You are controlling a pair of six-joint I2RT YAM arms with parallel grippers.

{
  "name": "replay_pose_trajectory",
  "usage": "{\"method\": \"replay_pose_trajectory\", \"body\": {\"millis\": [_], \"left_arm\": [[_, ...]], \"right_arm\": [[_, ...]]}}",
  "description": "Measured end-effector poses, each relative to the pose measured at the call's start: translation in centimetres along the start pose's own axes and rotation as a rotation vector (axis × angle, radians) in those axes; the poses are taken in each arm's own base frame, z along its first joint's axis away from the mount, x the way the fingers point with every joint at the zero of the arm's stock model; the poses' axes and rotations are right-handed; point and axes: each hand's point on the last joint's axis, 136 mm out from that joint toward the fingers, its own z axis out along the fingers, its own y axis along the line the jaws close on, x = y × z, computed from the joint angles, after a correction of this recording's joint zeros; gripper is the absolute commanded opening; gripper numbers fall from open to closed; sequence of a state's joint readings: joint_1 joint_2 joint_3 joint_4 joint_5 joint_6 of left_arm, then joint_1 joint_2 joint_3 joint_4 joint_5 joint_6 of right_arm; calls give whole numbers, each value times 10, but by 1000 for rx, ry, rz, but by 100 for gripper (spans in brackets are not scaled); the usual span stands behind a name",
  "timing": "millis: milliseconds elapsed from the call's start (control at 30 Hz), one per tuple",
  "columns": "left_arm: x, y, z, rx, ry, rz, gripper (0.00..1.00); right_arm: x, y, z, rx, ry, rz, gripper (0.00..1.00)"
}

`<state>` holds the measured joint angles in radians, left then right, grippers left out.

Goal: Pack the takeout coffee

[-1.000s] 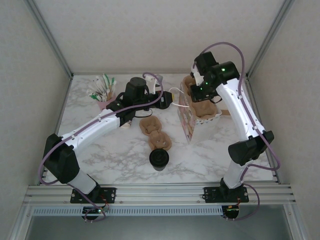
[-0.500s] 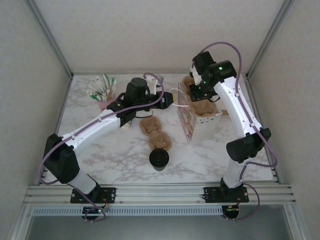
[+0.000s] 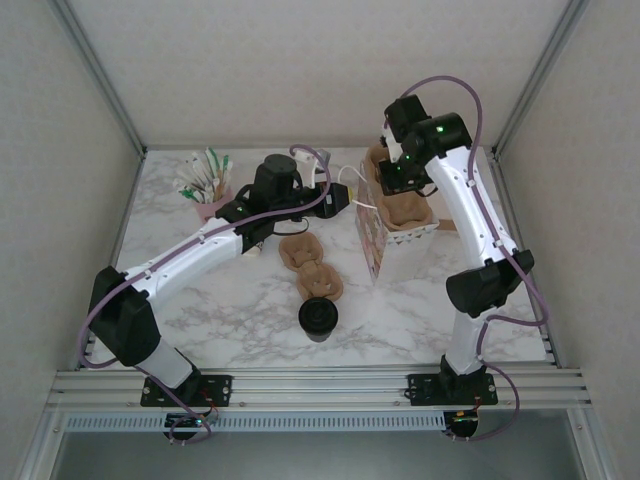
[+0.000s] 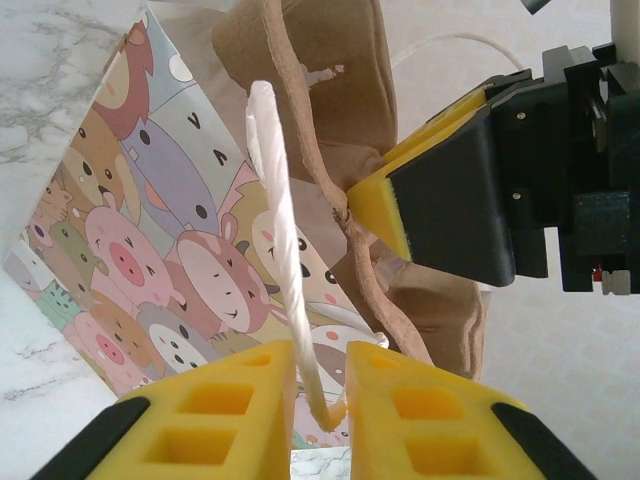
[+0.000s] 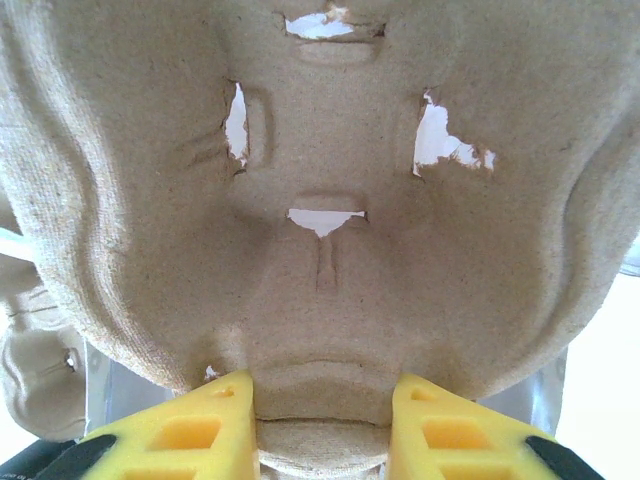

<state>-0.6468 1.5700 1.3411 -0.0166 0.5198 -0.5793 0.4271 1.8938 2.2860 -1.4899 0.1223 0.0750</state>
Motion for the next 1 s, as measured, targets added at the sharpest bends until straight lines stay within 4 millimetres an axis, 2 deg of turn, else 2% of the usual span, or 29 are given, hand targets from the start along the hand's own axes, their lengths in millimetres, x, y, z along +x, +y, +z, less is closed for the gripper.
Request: {"method": "replay_pose_trajectory", "body": {"millis": [367,800,1000], "left_arm": [[0,1,1,-1,1,-1,20],[0,2,1,-7,-3,-1,20],[-1,2,1,-8,-4,-1,20]], "right_arm": [[-1,-3,3,11,-1,12,30],[17,-1,42,17,91,14,29],[22,-1,44,15,78,16,29]]}}
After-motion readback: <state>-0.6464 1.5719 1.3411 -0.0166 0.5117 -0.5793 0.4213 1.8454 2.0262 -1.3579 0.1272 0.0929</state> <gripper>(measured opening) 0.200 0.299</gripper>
